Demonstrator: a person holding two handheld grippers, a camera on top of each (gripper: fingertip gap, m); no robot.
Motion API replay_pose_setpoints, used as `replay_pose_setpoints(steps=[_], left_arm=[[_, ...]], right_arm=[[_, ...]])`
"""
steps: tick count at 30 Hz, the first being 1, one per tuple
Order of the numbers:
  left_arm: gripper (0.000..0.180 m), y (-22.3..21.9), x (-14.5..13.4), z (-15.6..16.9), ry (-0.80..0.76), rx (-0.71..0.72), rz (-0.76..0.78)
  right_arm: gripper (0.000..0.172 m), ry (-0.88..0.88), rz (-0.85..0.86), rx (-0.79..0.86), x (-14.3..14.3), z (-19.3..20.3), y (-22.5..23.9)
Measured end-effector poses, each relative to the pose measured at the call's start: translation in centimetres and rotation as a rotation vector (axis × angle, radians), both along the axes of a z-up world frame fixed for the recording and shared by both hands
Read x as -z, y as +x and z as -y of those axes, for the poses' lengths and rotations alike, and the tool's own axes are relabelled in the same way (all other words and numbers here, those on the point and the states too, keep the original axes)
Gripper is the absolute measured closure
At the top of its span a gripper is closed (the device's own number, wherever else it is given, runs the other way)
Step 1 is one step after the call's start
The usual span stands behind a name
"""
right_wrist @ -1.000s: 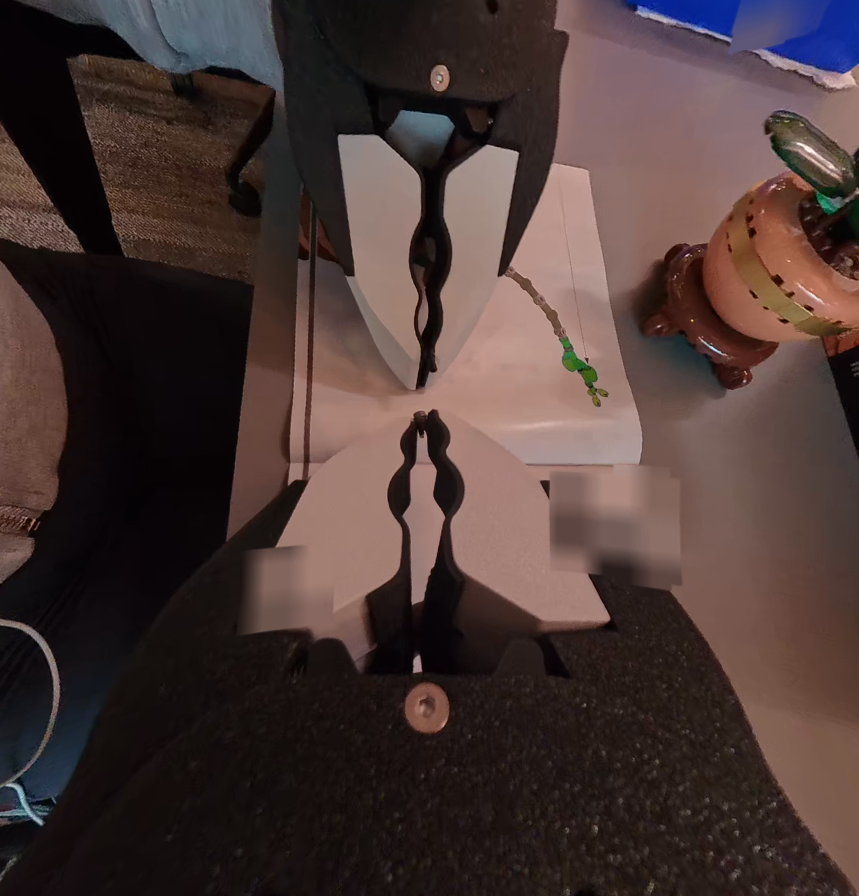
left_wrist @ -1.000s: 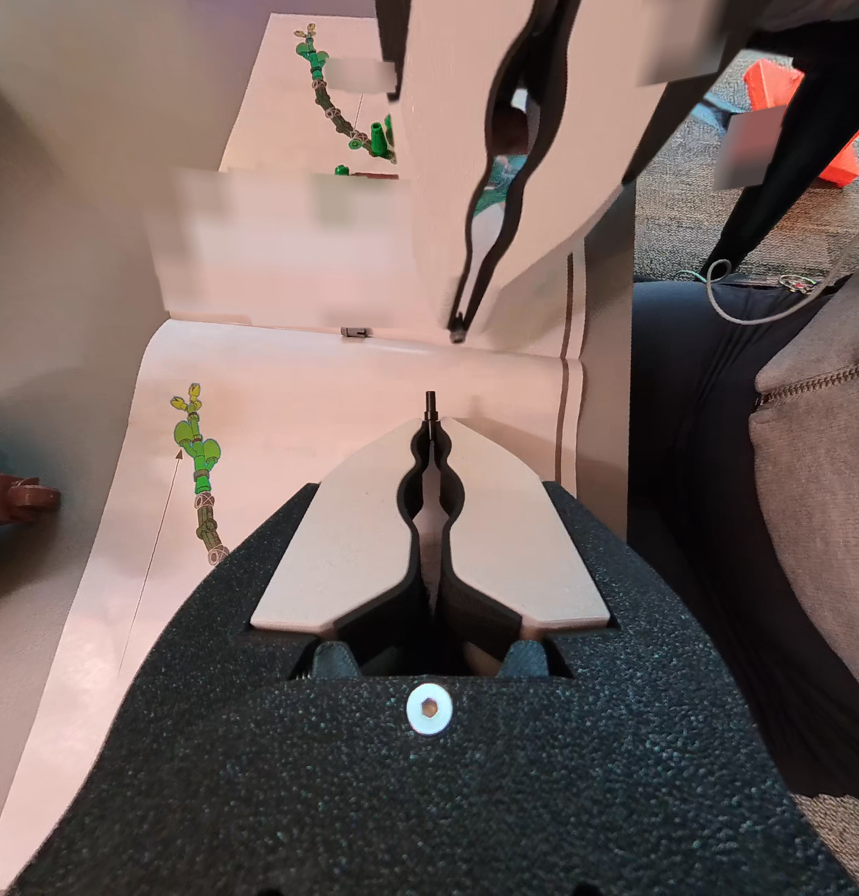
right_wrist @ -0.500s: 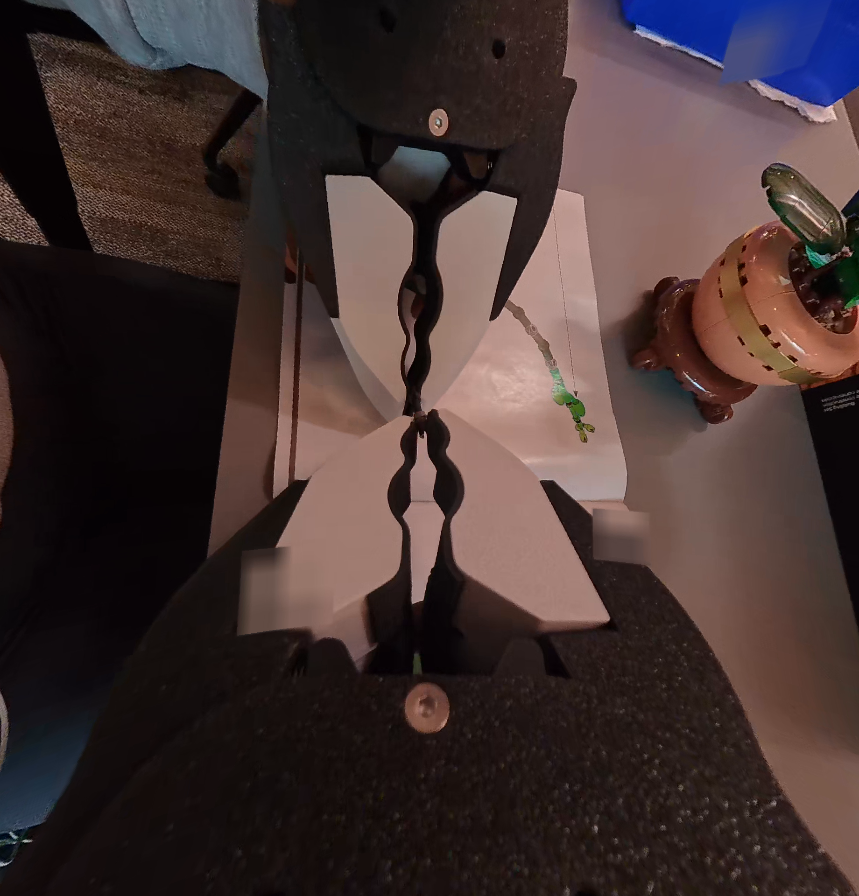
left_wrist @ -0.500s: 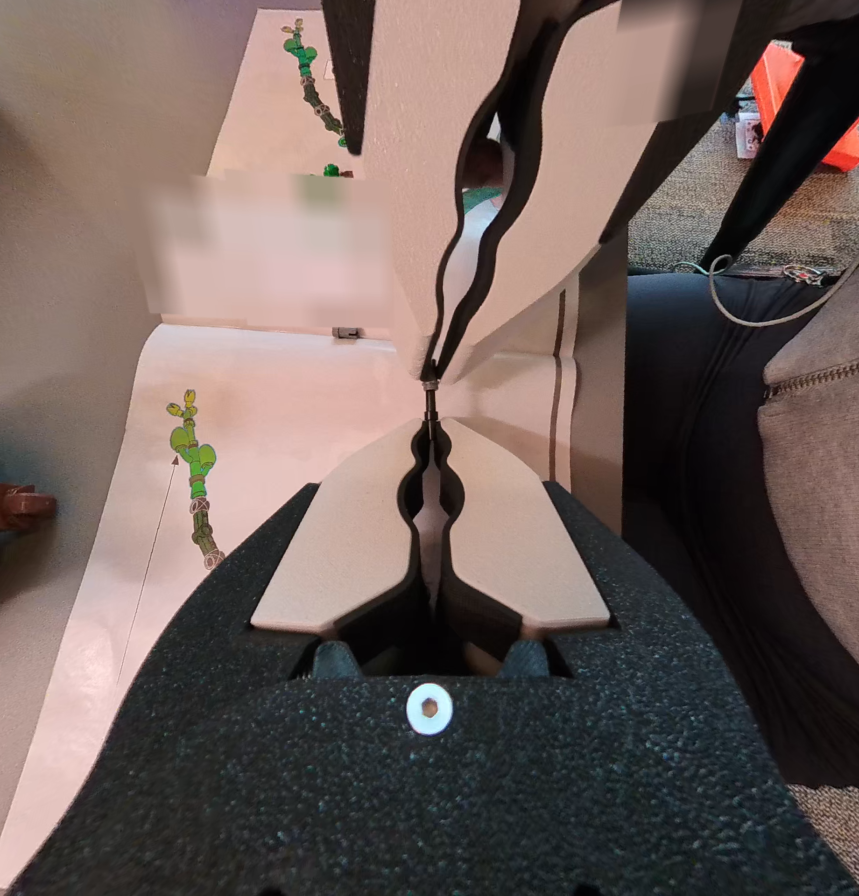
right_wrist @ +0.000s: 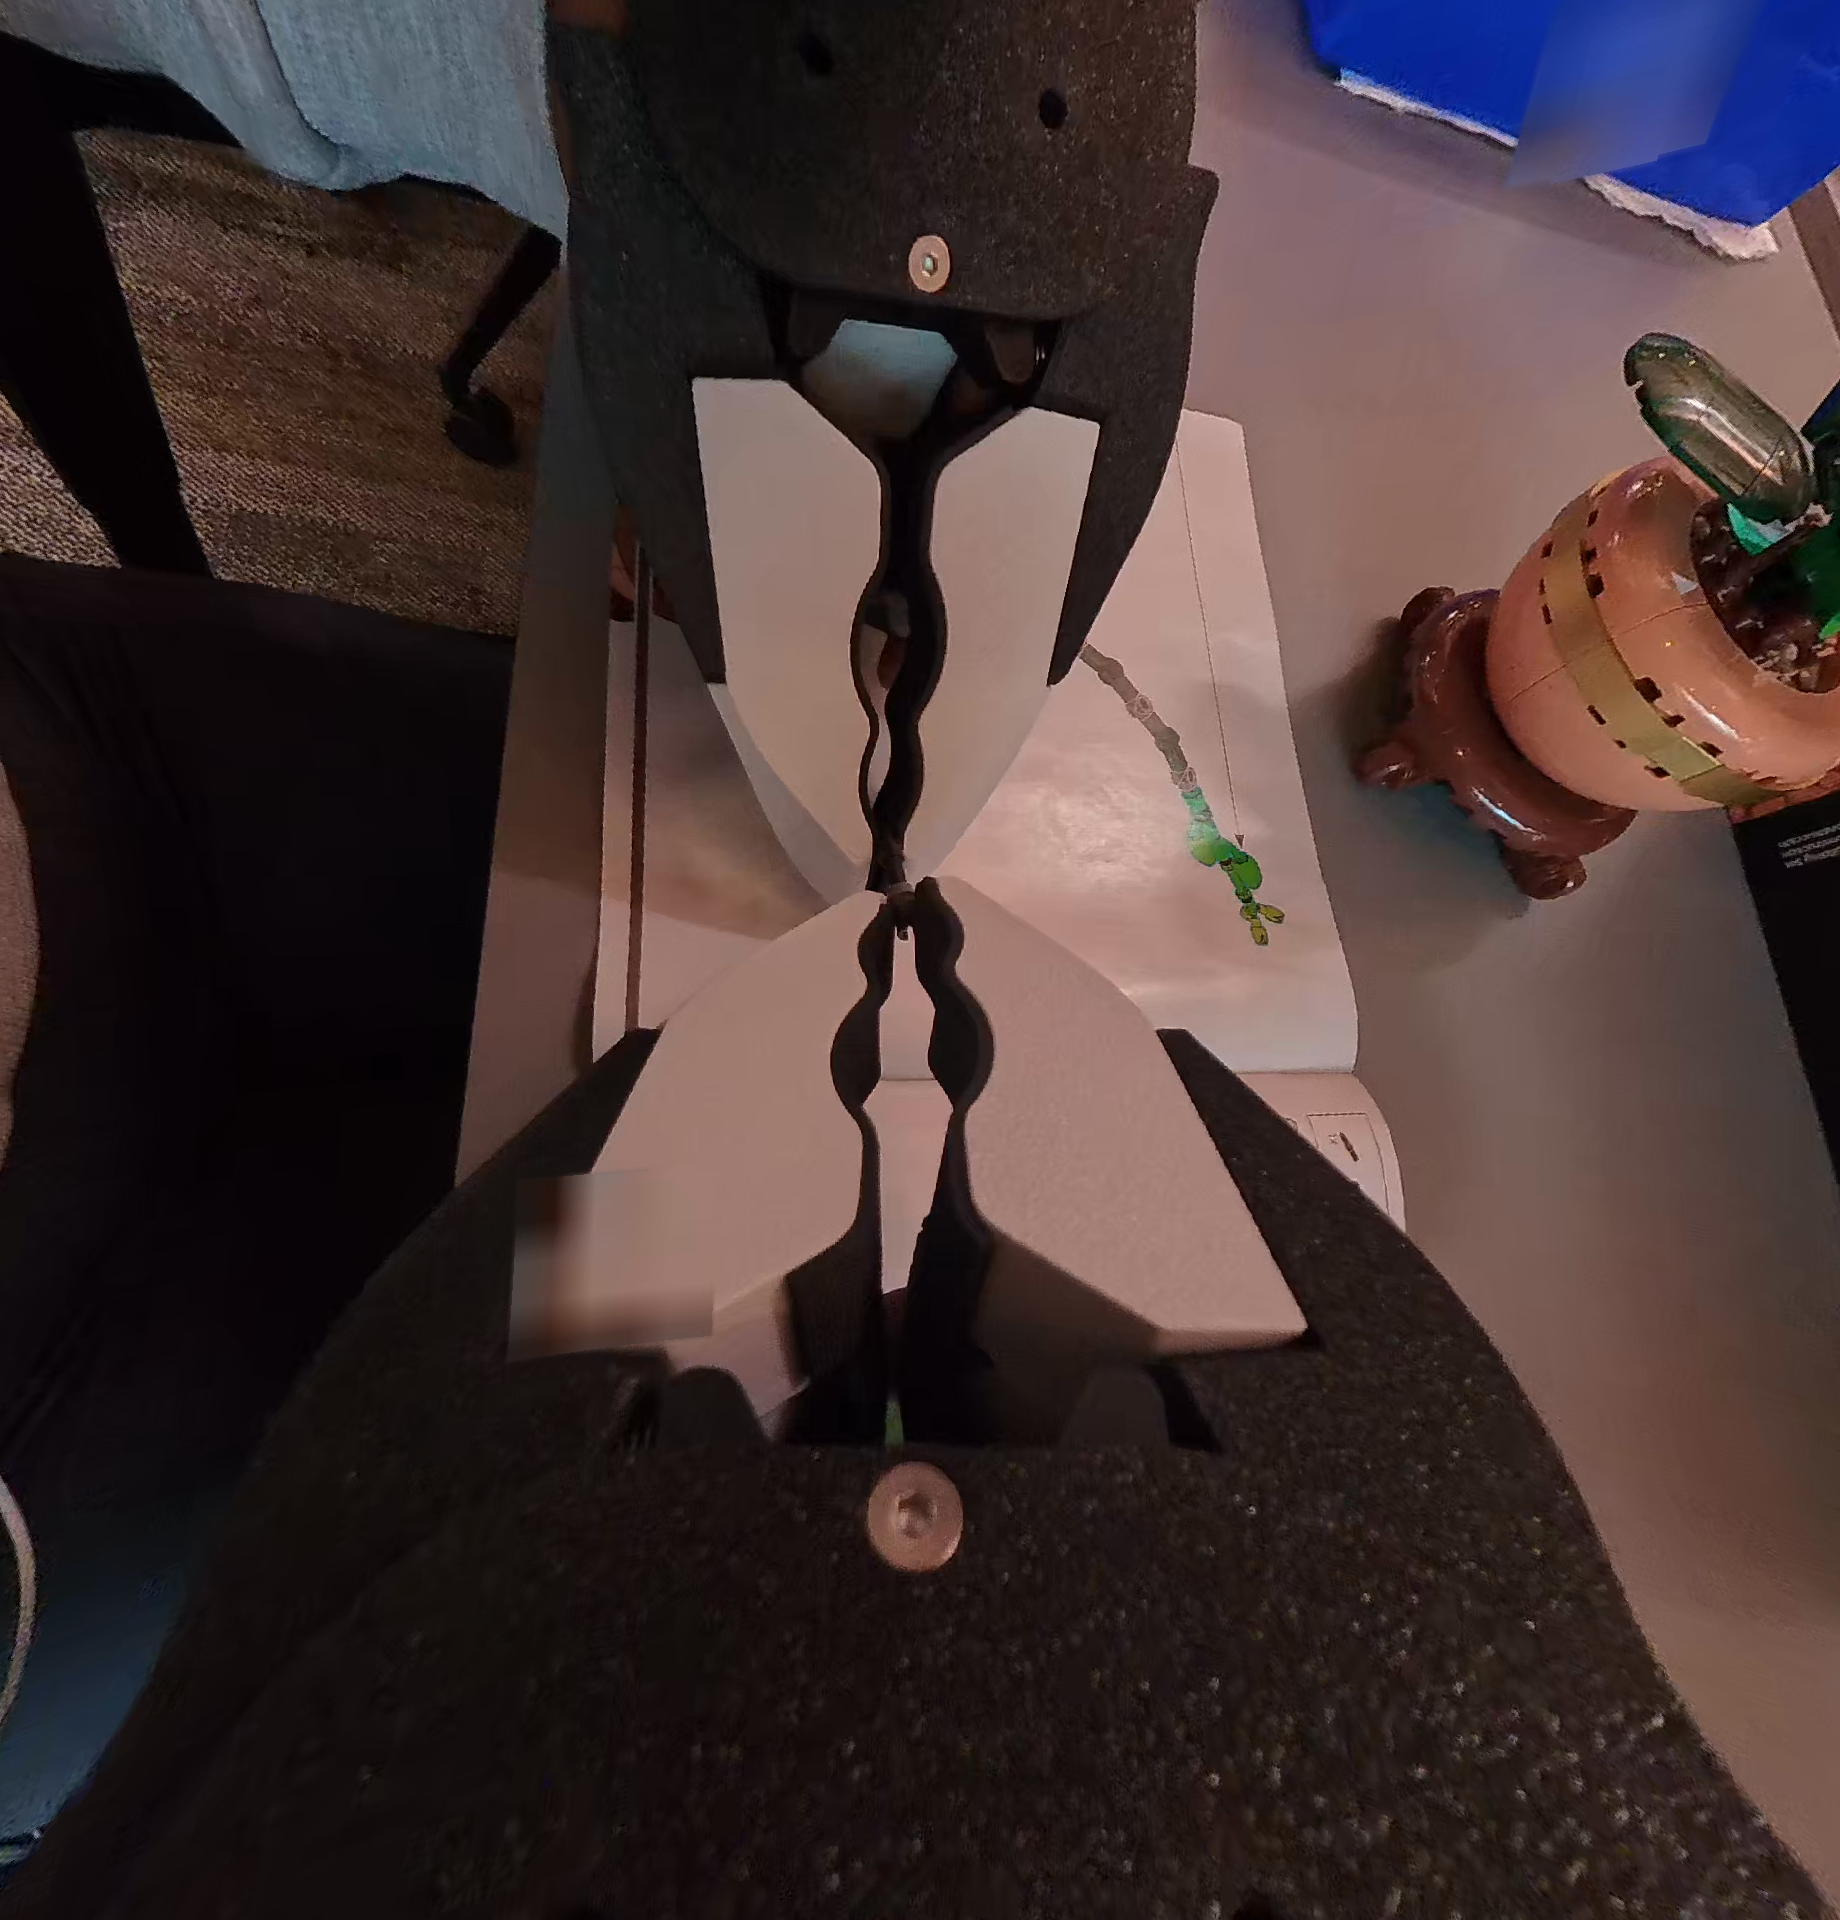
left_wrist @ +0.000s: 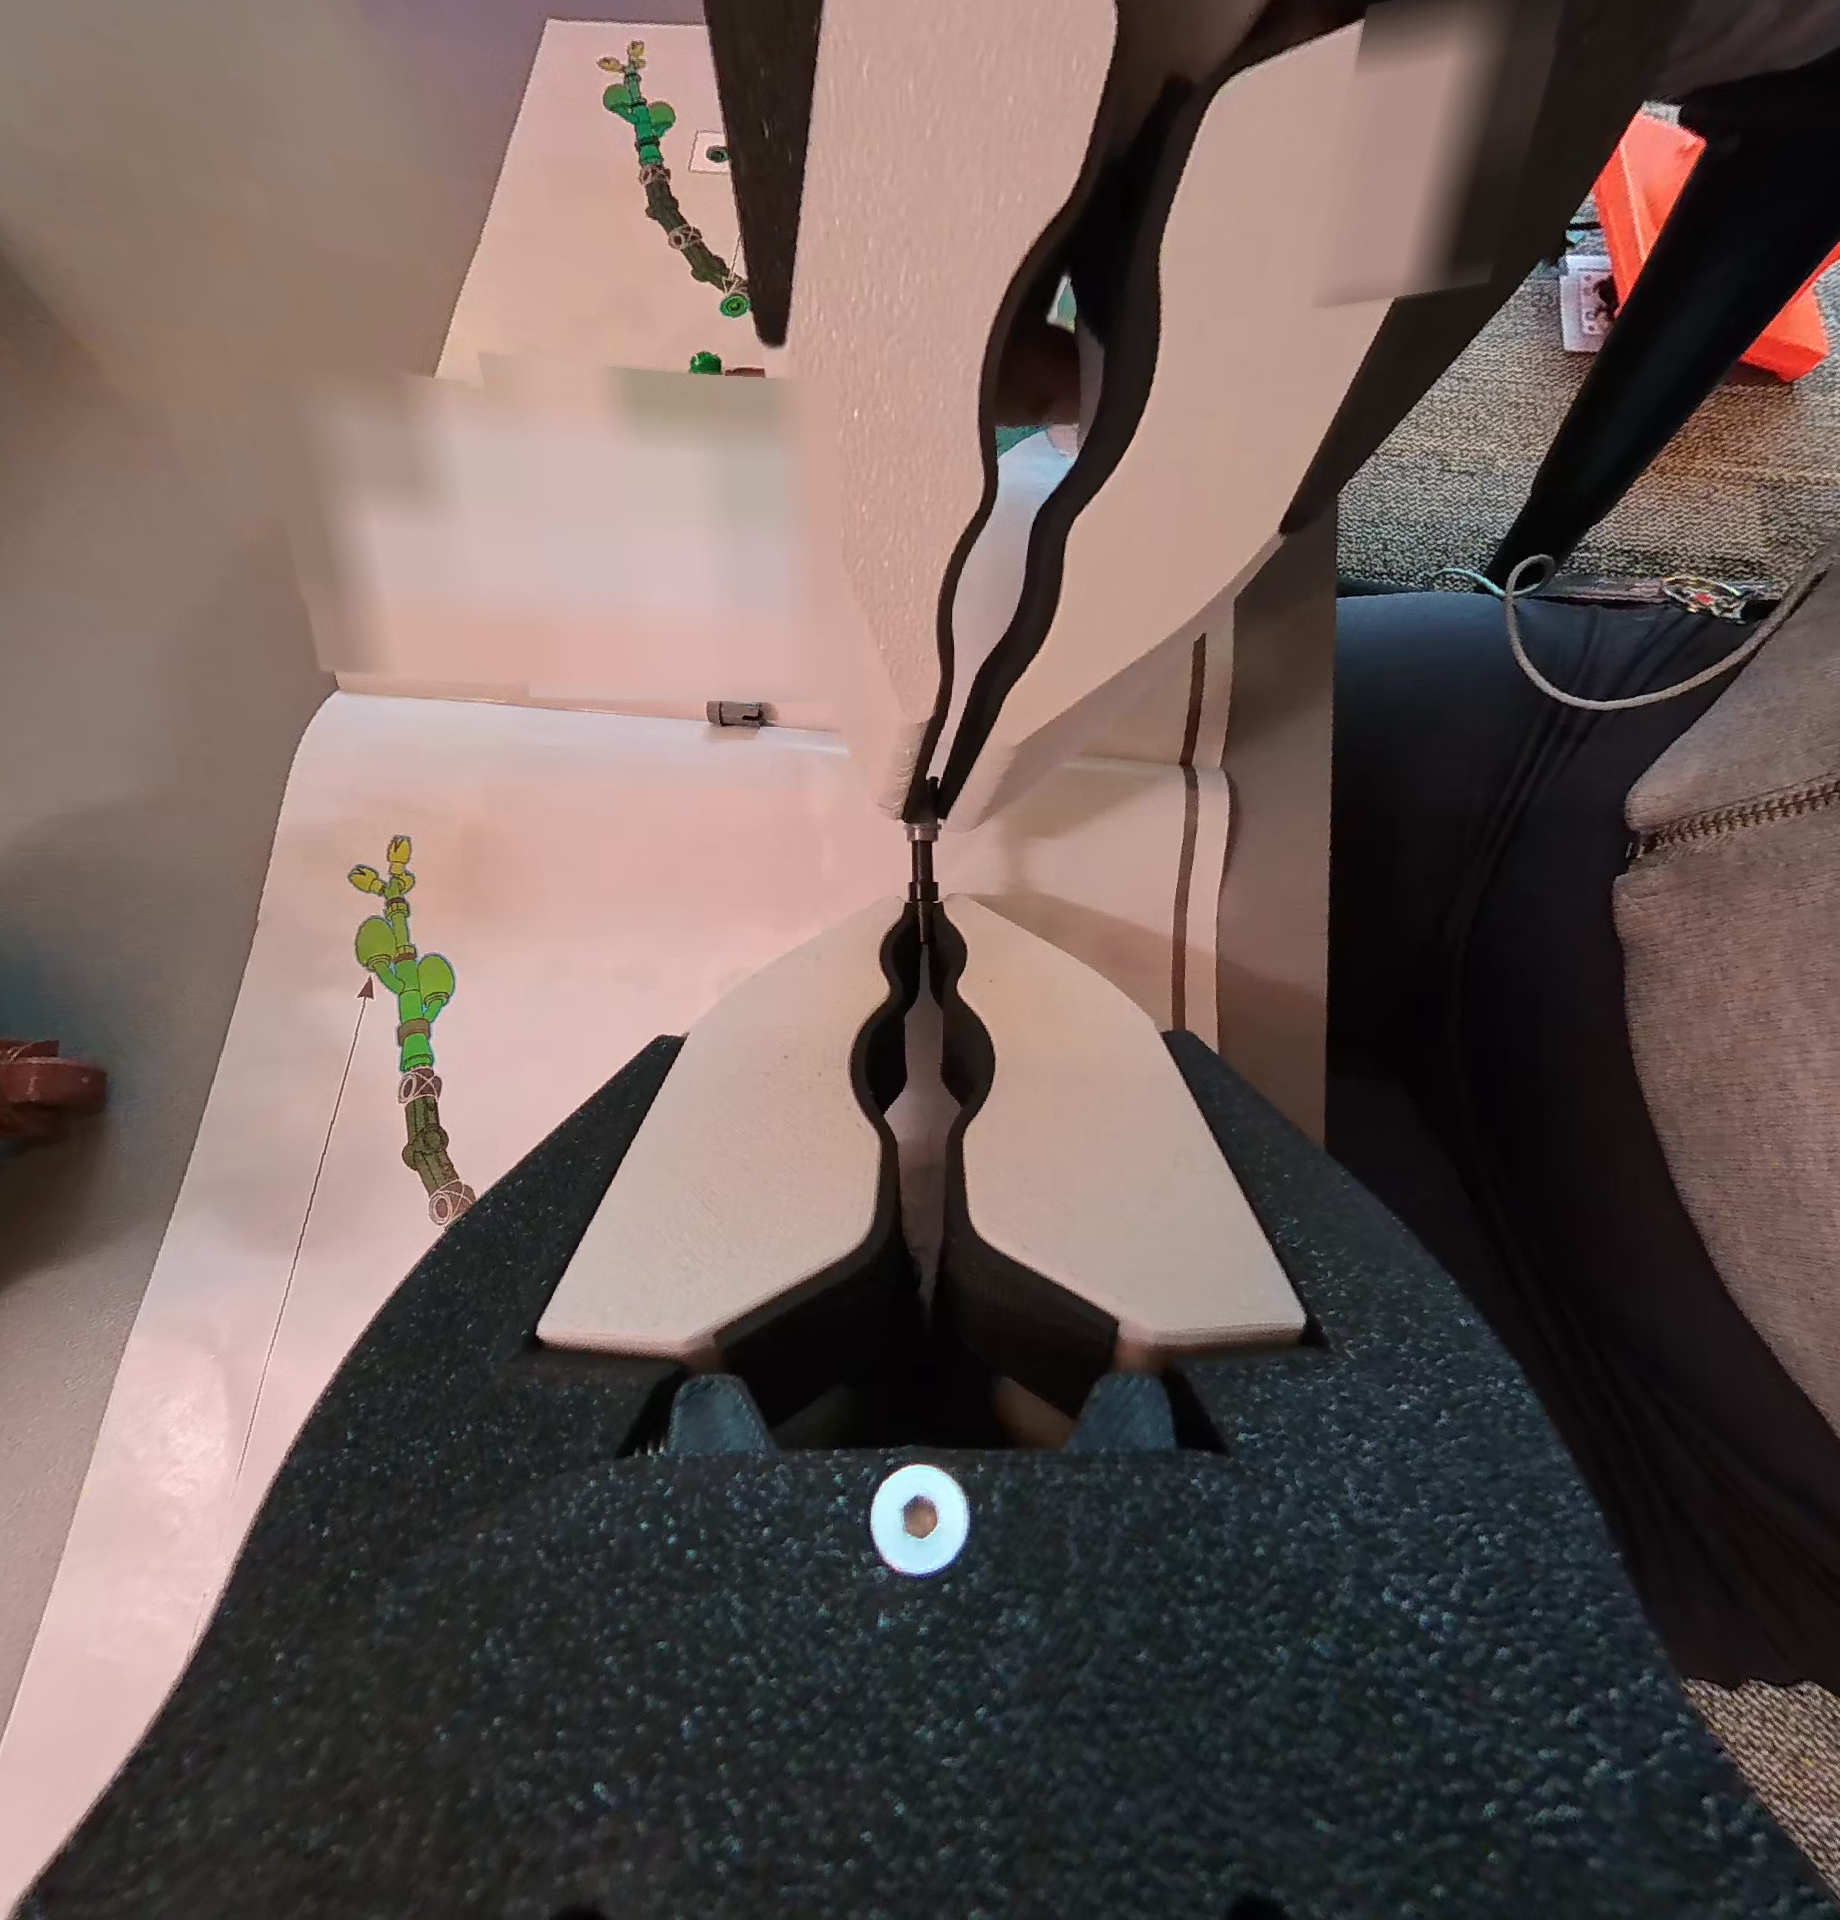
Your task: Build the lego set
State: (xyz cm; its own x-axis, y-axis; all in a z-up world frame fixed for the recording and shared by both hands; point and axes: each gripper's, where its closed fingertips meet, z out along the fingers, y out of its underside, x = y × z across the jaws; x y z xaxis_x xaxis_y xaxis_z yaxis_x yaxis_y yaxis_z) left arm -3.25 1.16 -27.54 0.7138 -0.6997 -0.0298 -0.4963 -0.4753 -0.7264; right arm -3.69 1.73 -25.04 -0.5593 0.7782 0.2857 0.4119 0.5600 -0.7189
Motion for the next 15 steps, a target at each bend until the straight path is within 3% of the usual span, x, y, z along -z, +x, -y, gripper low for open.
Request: replay_pose_setpoints(steps=[15], left_arm=[[0.18, 0.09, 0.0, 0.08, 0.011, 0.022, -0.002]], right_arm=[[0.169, -0.047, -0.059, -0.002, -0.17, 0.29, 0.06]])
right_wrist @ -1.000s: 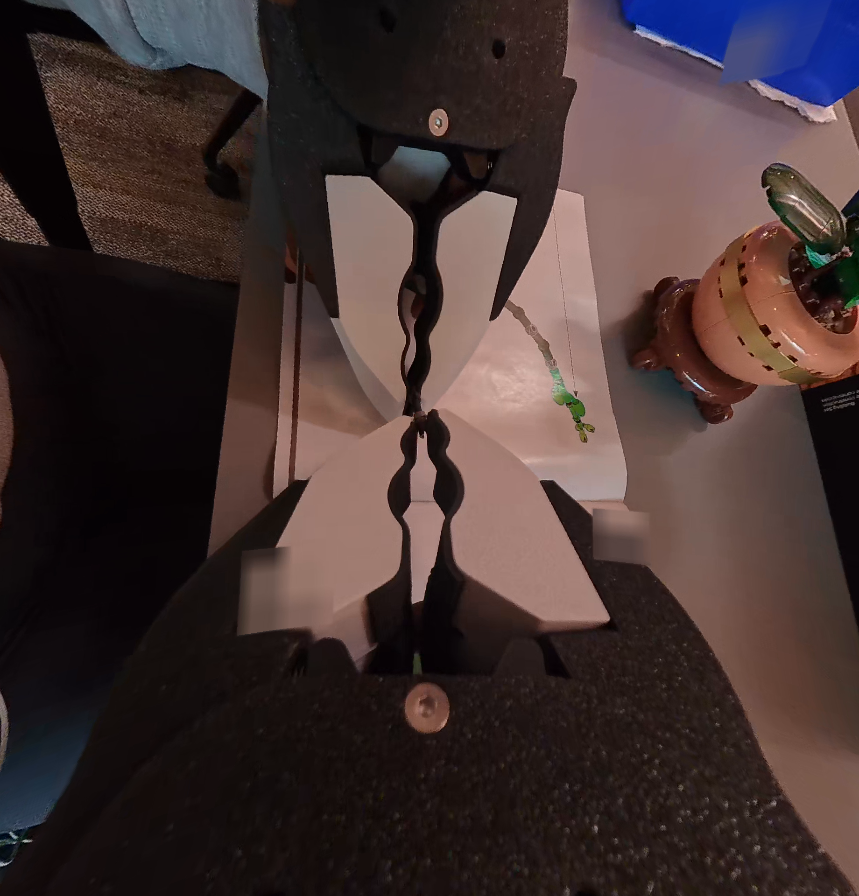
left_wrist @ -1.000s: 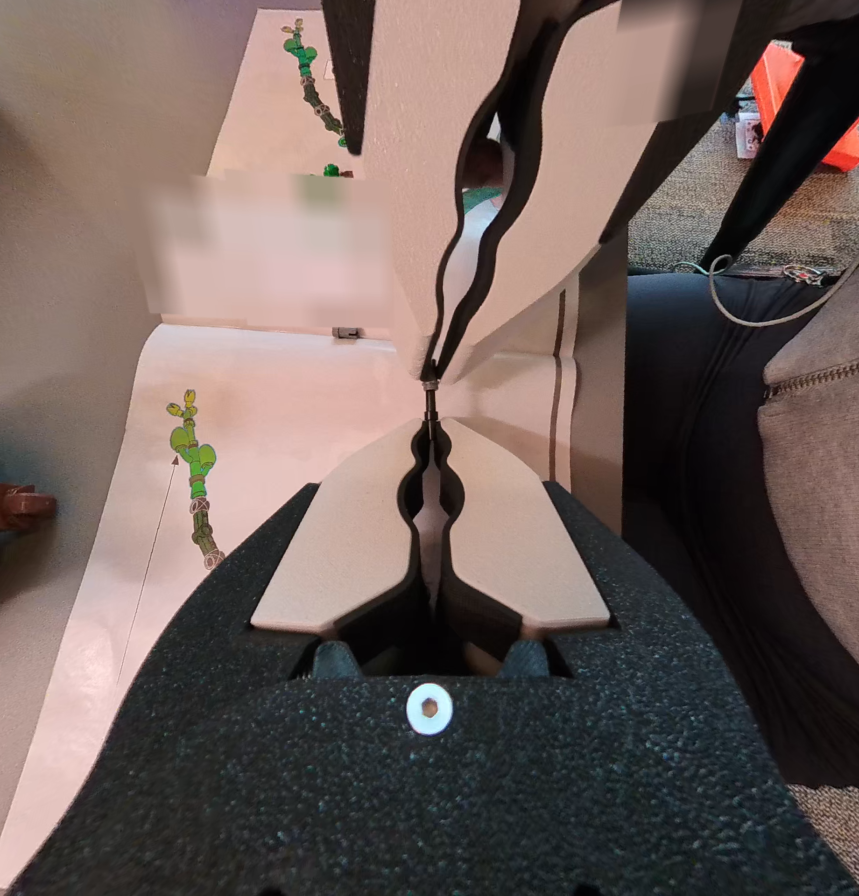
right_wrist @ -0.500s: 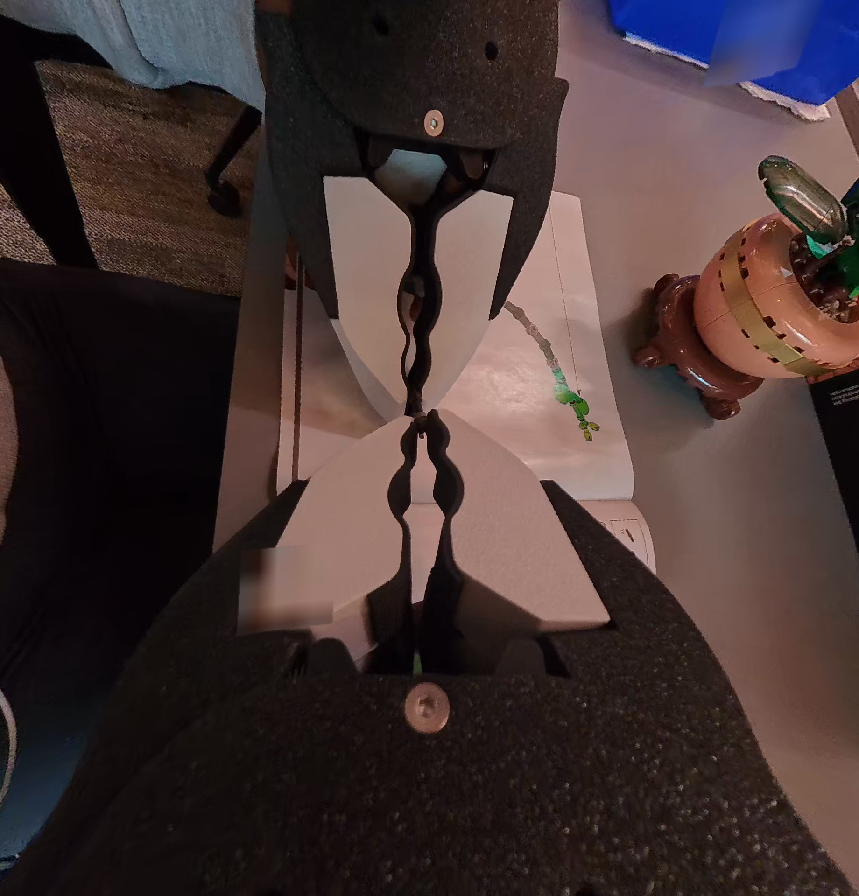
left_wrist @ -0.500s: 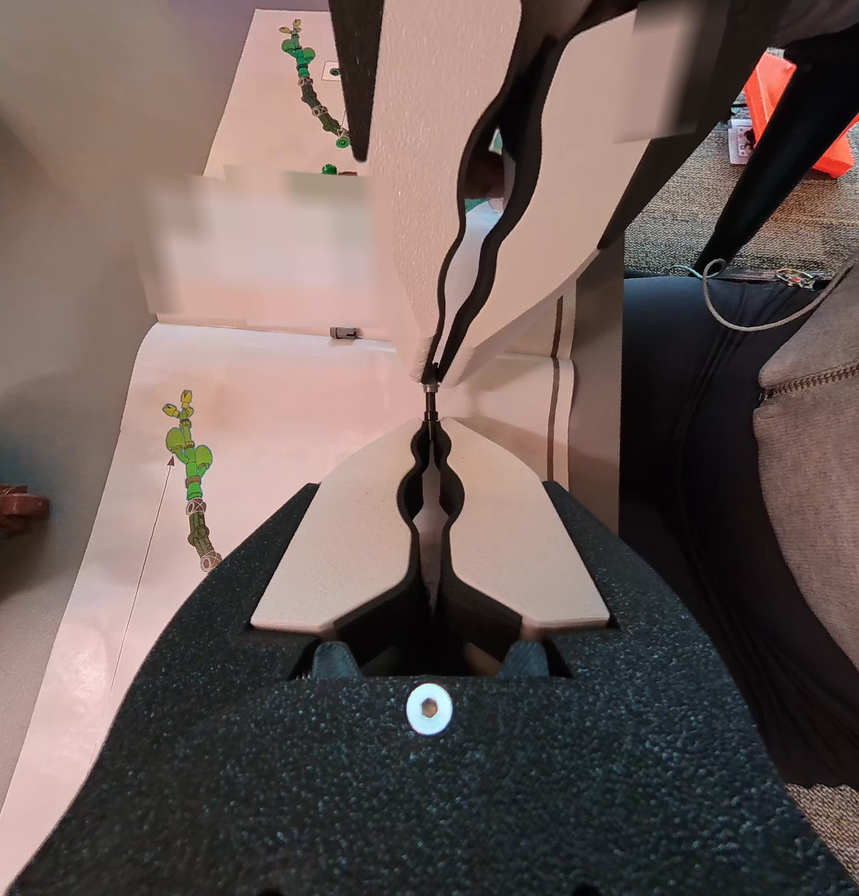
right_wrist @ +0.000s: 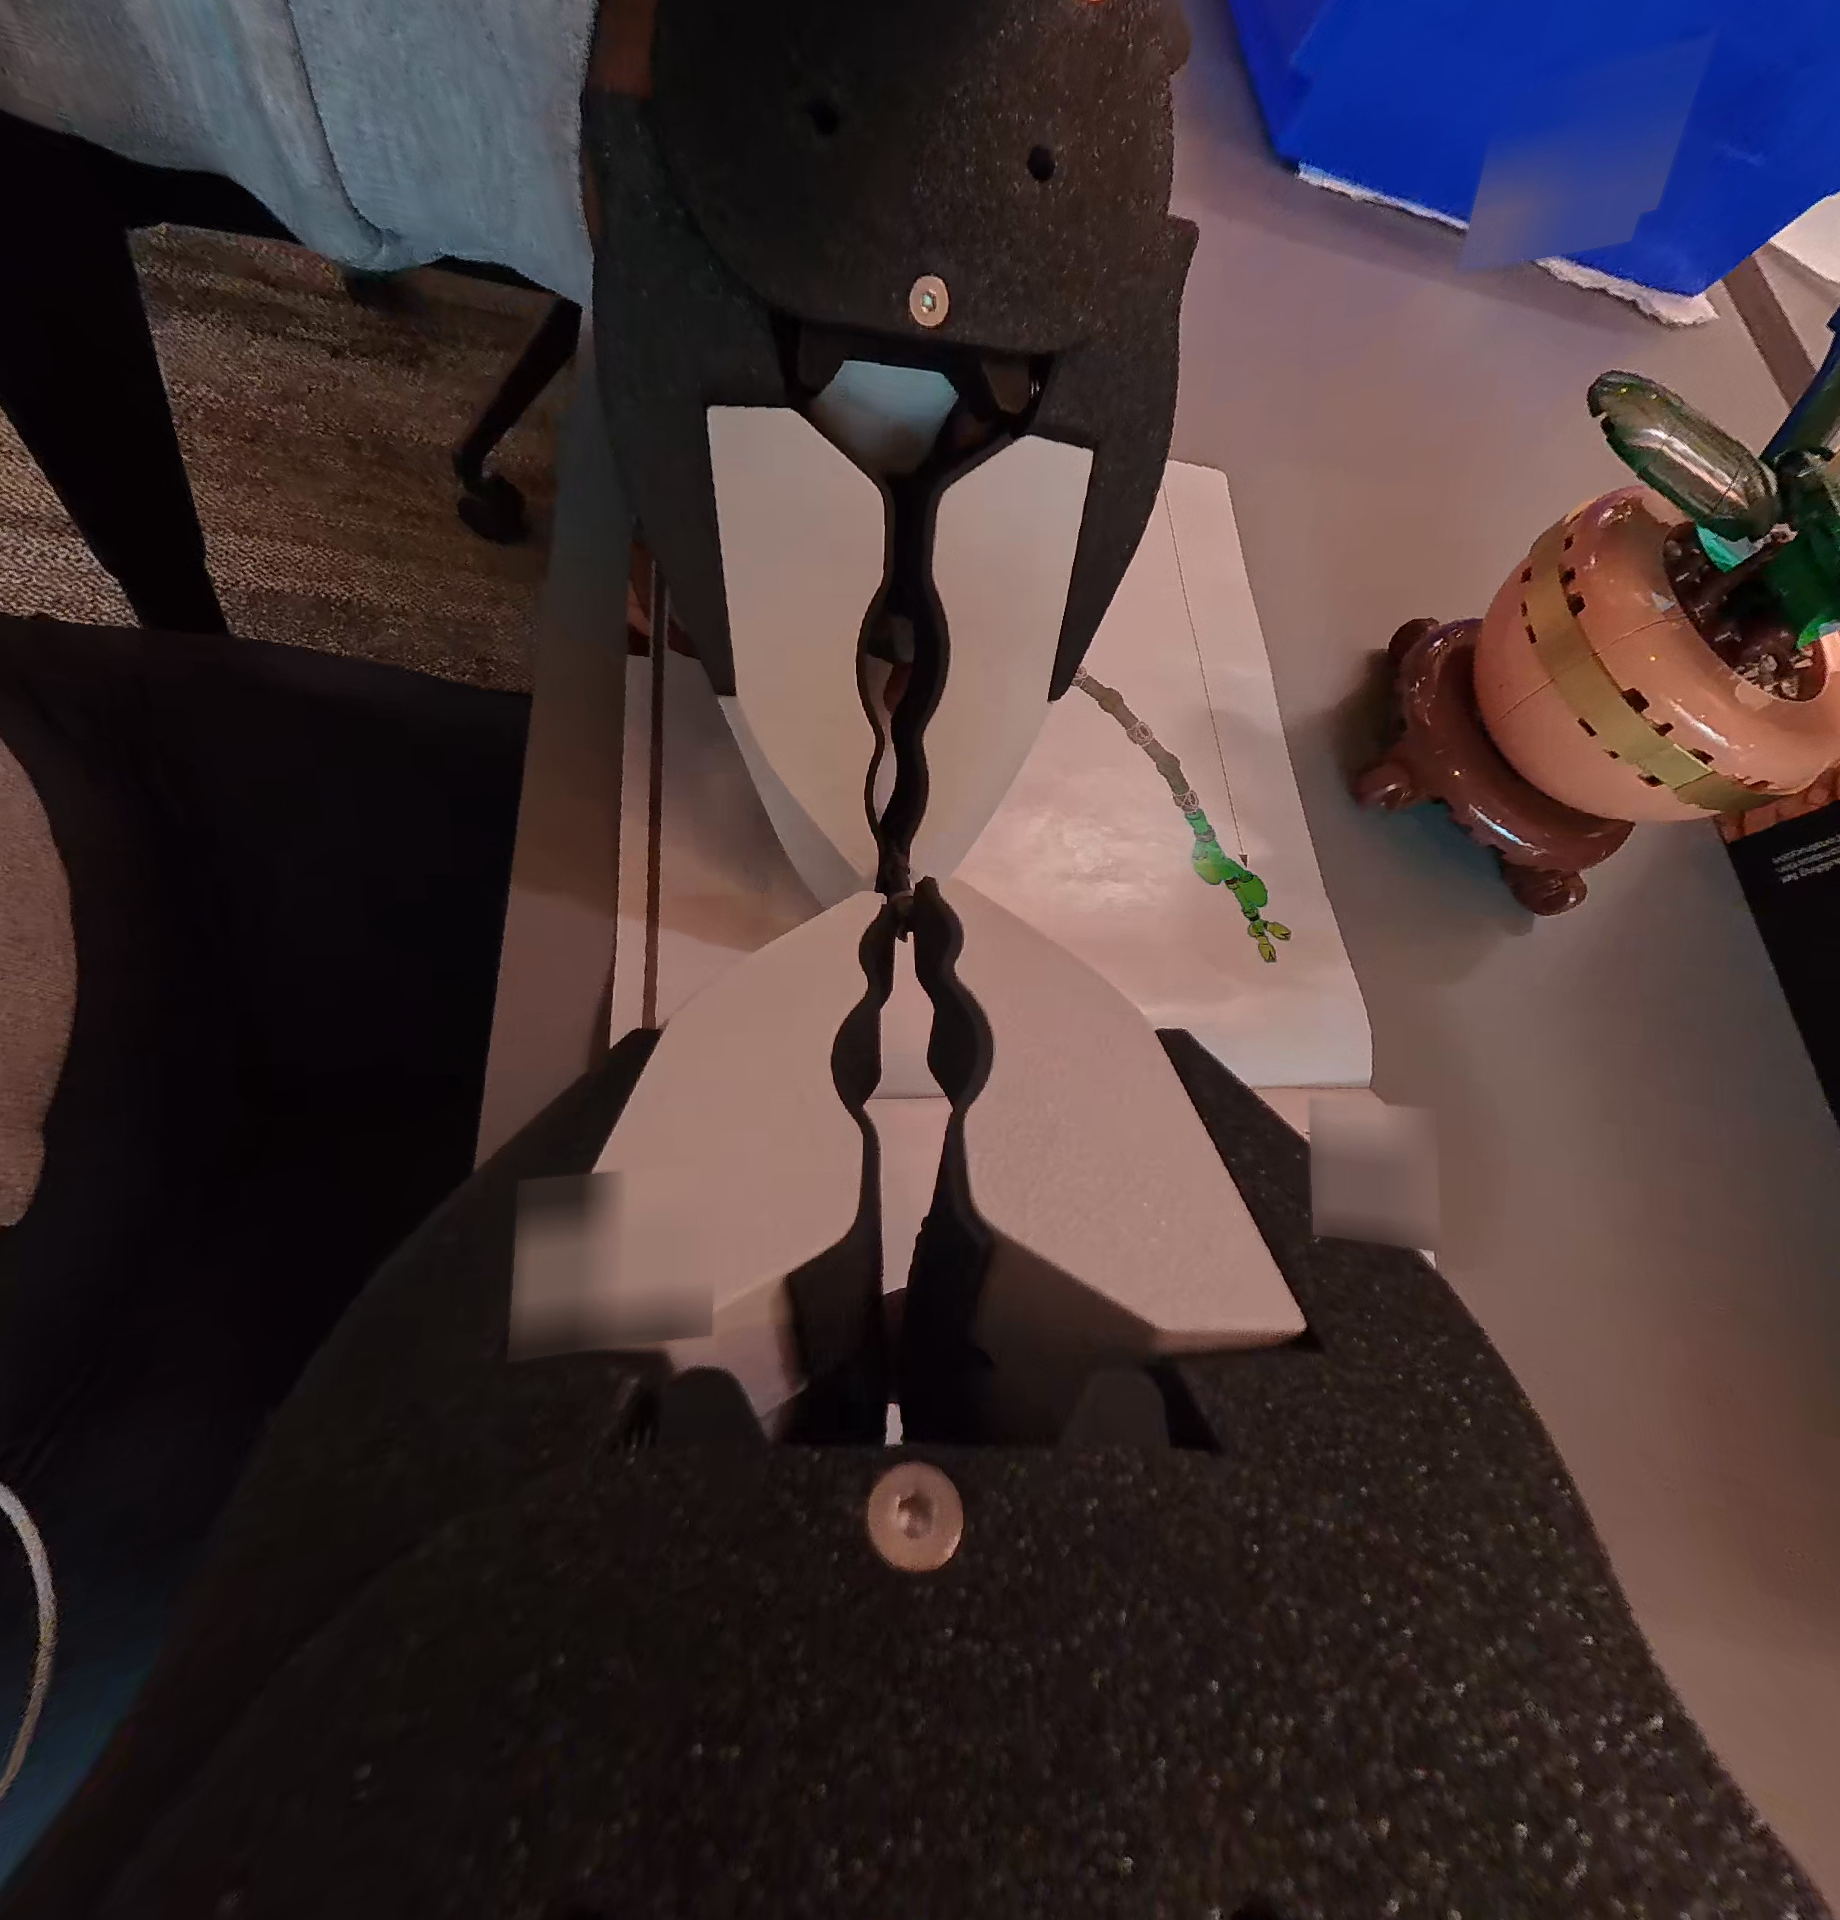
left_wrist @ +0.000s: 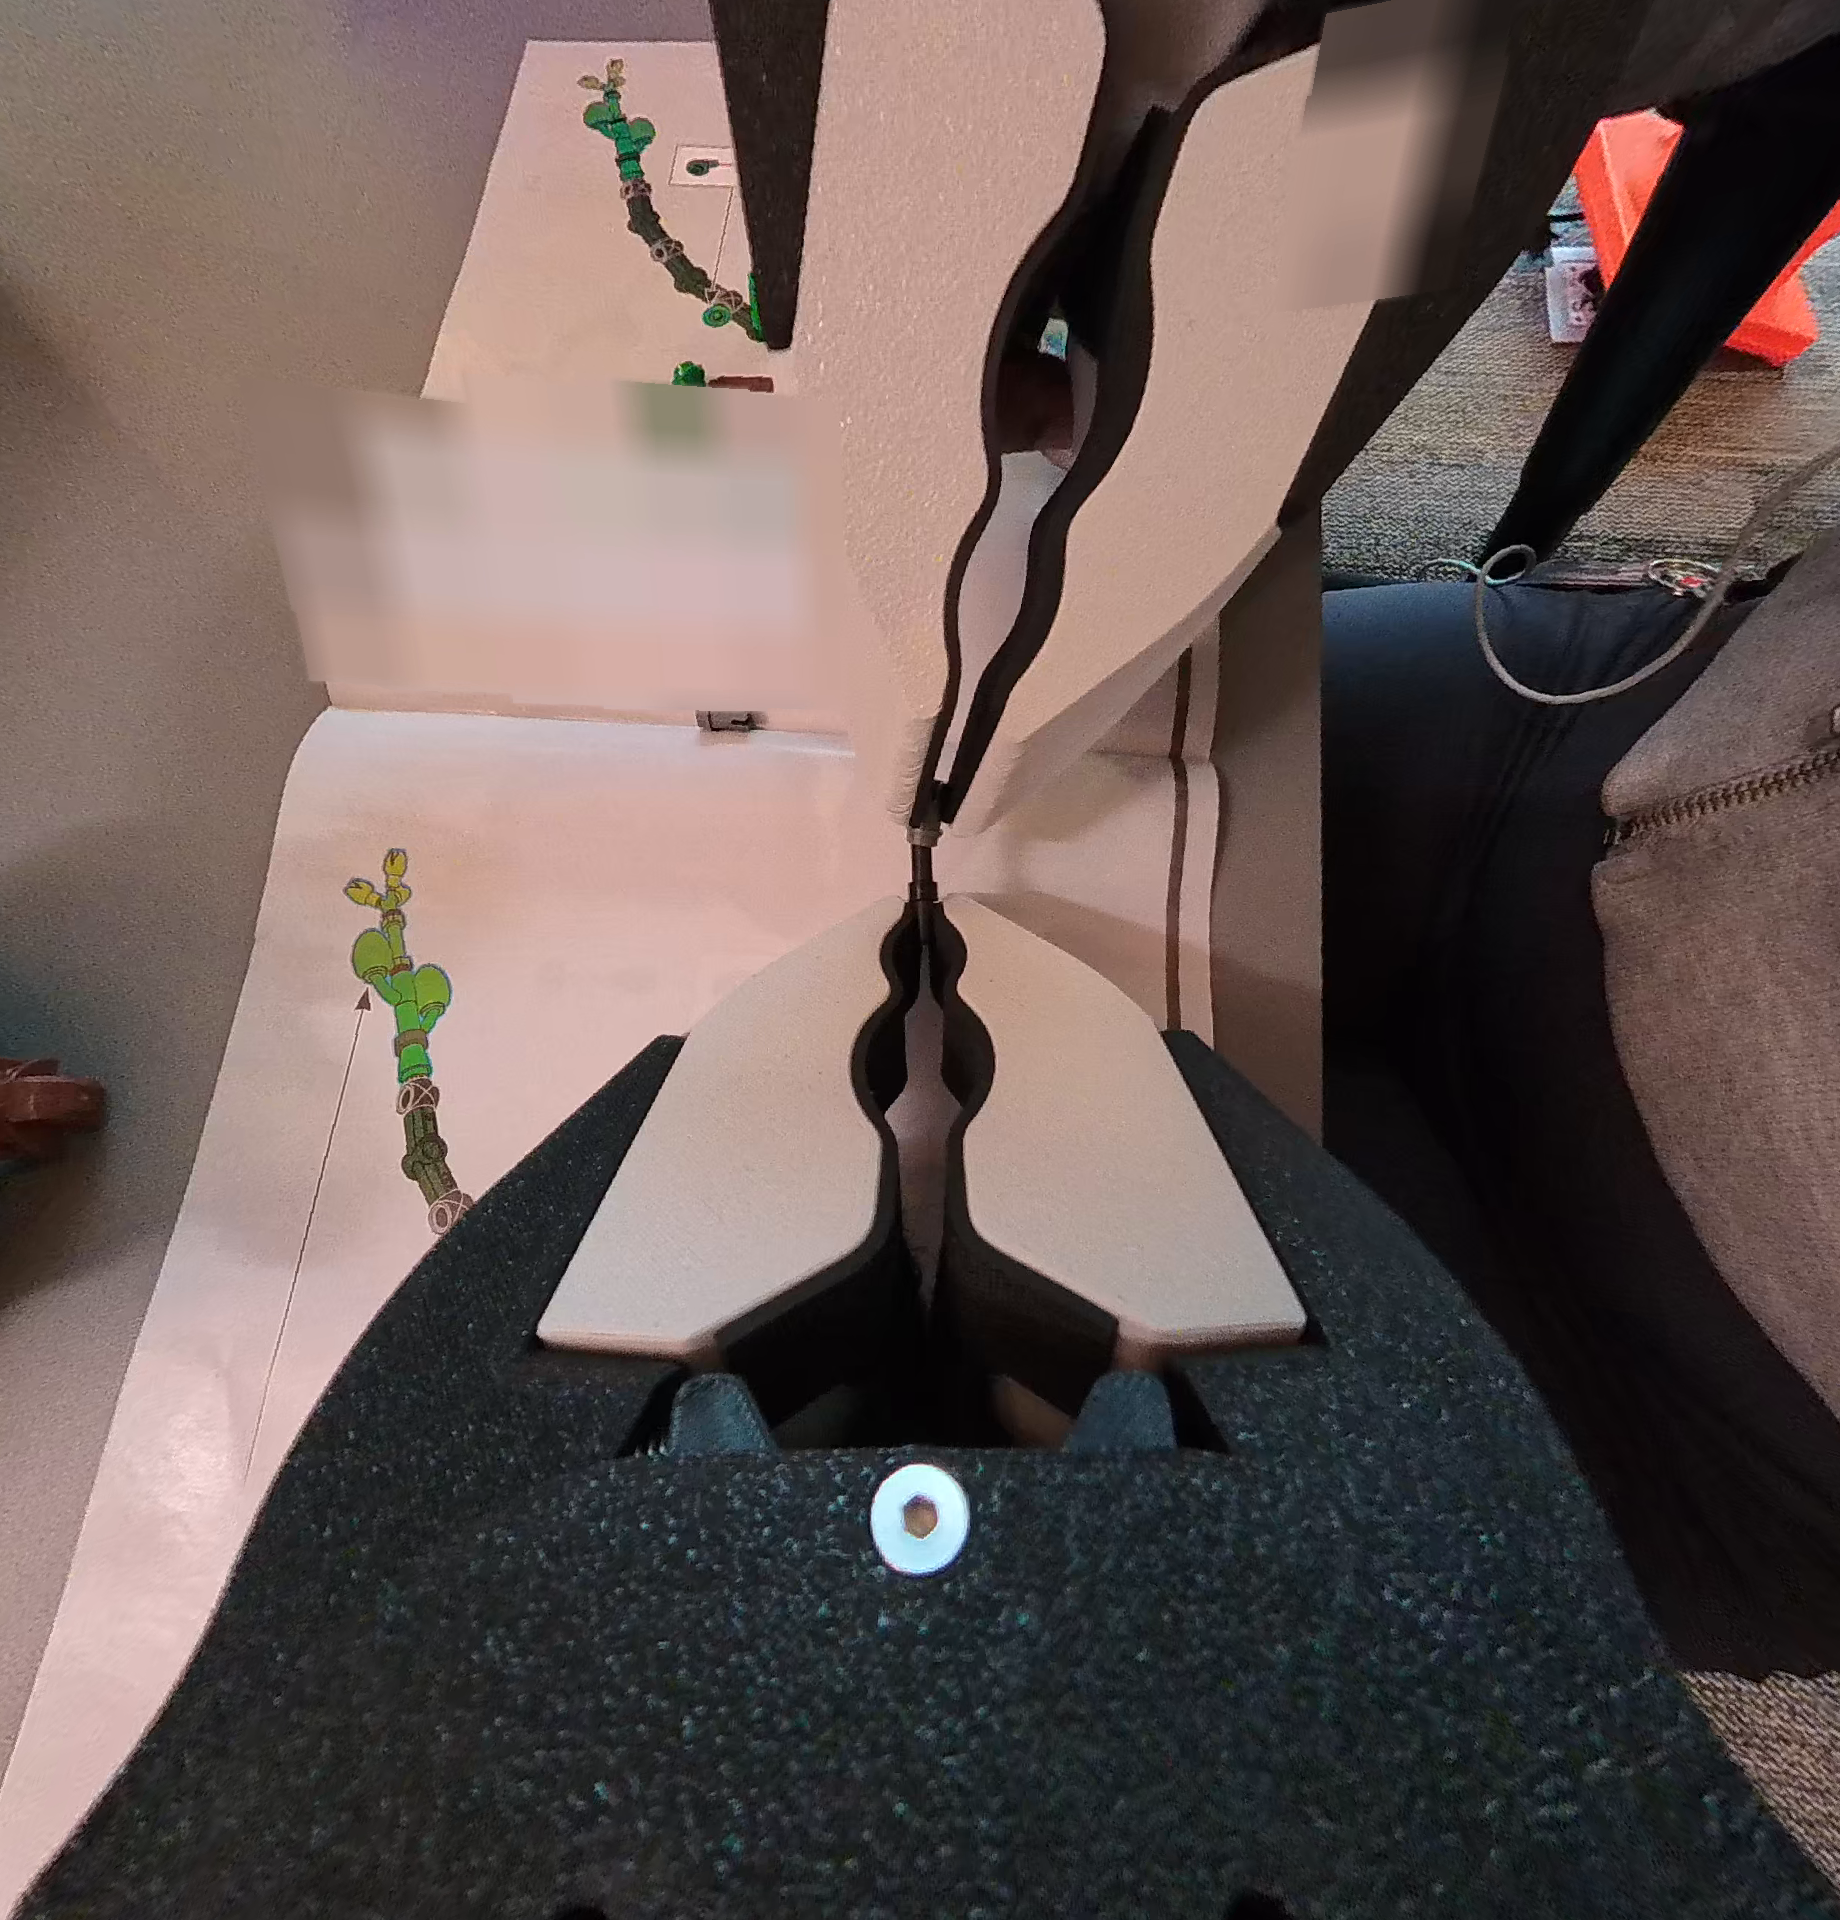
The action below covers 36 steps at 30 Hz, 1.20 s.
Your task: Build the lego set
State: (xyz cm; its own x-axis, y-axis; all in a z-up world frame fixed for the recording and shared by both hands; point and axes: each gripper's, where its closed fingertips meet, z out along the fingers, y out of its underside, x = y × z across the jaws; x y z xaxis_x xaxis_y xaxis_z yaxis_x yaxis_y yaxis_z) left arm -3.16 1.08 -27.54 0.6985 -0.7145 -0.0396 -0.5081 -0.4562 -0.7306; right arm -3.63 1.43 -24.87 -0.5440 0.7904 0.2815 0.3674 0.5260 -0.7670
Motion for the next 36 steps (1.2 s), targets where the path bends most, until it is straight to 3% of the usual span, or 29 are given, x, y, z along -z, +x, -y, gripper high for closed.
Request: replay_pose_setpoints(steps=[13, 20, 25, 36], left_arm=[[0.18, 0.3, -0.1, 0.4, -0.01, 0.035, 0.025], [0.18, 0.3, 0.0, 0.4, -0.013, 0.038, 0.029], [0.18, -0.2, 0.0, 0.4, -0.029, 0.015, 0.014], [0.18, -1.1, 0.0, 1.0, -0.088, 0.004, 0.04]], right_arm=[[0.172, -0.217, 0.067, -0.071, -0.1, 1.0, -0.1], [0.17, -0.274, 0.118, -0.038, 0.1, -0.5, 0.6], [0.165, -0.26, 0.177, 0.009, 1.0, -2.0, 1.0], [0.158, -0.231, 0.294, 0.063, 1.9, 0.8, -0.3]])
